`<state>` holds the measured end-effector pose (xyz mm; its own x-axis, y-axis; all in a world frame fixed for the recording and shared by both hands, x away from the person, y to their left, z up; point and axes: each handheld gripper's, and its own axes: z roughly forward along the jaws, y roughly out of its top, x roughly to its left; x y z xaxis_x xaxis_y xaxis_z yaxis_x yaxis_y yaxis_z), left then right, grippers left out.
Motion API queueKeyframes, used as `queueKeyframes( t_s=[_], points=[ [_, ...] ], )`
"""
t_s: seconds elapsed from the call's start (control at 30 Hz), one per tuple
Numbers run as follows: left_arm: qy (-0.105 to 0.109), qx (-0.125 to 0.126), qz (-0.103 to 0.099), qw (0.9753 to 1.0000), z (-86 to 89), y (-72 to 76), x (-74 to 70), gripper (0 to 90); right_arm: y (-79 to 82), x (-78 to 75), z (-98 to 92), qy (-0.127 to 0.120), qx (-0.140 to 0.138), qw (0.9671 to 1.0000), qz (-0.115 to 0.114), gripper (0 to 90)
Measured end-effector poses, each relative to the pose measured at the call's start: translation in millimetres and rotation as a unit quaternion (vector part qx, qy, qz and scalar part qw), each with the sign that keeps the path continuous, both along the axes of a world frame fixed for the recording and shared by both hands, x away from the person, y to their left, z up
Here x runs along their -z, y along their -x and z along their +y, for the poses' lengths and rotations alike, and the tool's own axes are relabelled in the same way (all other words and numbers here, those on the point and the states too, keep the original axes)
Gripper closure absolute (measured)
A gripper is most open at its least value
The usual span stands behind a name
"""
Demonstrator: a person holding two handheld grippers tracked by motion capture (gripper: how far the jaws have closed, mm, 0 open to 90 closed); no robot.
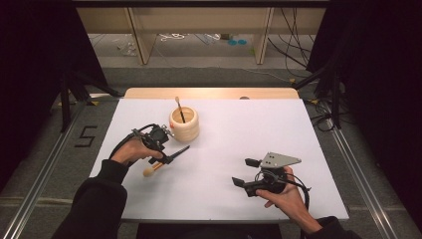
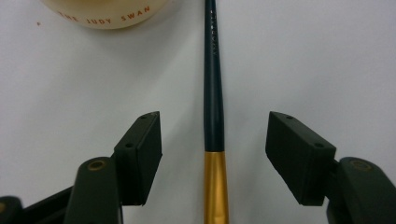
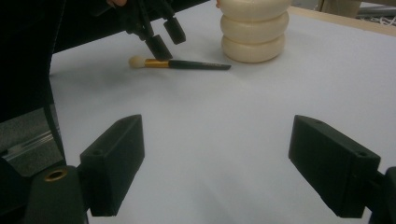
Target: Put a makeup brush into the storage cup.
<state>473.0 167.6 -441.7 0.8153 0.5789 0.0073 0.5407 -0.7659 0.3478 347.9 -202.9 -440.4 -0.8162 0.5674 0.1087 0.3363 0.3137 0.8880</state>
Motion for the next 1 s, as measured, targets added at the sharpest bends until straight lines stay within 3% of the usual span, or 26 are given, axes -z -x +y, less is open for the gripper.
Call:
queueKeyframes(
  t_s=[0.33, 0.5, 0.53, 0.63, 1.0],
  points=[
    [-0.033, 0.009, 0.029, 0.999, -4.7, -6.7, 3.1, 43.7, 0.2, -0.2, 0.8, 0.0, -0.002, 1.0, 0.001, 19.1],
    [-0.038, 0.008, 0.036, 0.9986, -6.4, -8.3, 4.7, 45.5, -0.2, 0.8, 1.6, -0.009, -0.003, 0.9999, -0.003, 19.1],
    [-0.041, 0.007, 0.038, 0.9984, -6.5, -8.5, 4.8, 46.0, 0.8, -0.5, 0.5, 0.002, 0.001, 1.0, 0.001, 19.1],
    [-0.049, 0.004, 0.044, 0.9978, -6.6, -10.0, 6.4, 47.4, 0.3, -0.1, 0.8, -0.001, -0.005, 1.0, 0.002, 19.1],
    [-0.05, 0.0, 0.053, 0.9973, -7.0, -14.5, 10.6, 53.3, 0.3, 0.7, 2.0, -0.007, -0.006, 0.9999, 0.005, 19.1]
  ],
)
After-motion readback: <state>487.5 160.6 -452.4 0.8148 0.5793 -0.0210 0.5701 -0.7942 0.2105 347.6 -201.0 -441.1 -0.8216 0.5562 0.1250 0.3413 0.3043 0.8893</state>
